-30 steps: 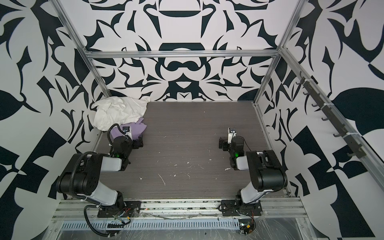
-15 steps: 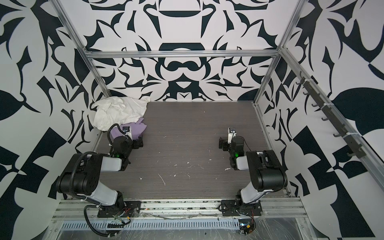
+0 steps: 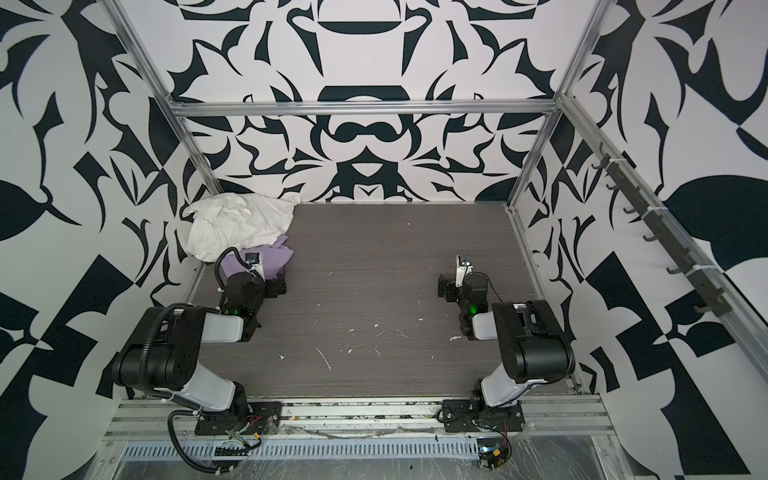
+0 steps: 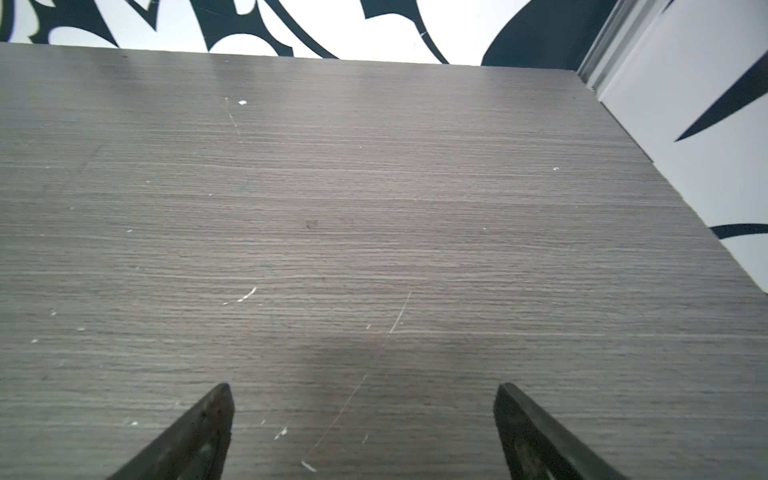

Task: Pick out a specific cloth from the pile

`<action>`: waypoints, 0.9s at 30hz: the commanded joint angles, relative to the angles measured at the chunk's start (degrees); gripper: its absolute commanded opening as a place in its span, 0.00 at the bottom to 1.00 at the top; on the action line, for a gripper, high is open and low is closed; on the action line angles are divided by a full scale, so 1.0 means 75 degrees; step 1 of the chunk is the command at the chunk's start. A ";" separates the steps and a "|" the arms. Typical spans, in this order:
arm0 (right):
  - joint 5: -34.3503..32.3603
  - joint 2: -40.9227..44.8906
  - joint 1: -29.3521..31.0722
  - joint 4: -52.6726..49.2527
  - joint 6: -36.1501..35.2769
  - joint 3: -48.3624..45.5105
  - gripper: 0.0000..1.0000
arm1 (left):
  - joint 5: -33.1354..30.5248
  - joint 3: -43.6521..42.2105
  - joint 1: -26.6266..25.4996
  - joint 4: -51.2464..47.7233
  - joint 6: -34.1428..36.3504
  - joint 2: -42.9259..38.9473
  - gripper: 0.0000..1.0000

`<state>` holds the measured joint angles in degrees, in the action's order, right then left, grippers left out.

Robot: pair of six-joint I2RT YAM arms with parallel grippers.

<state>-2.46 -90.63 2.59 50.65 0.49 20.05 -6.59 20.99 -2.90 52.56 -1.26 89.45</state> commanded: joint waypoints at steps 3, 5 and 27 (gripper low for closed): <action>-0.1043 0.0206 -0.0024 0.0592 0.0447 -0.0164 1.00 | -0.0035 -0.0060 0.0024 0.0211 0.0018 -0.0004 0.99; -0.0575 0.0260 -0.0018 0.0042 0.0193 0.0067 1.00 | -0.0035 -0.0057 0.0023 0.0211 0.0015 -0.0008 0.99; -0.1254 0.2022 0.0062 -0.4926 0.2002 0.2142 0.88 | -0.2607 0.1584 -0.0160 -0.5308 -0.2348 -0.2945 0.99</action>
<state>-12.38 -76.09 2.76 24.40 8.75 31.94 -23.66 30.15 -4.19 25.82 -10.85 69.06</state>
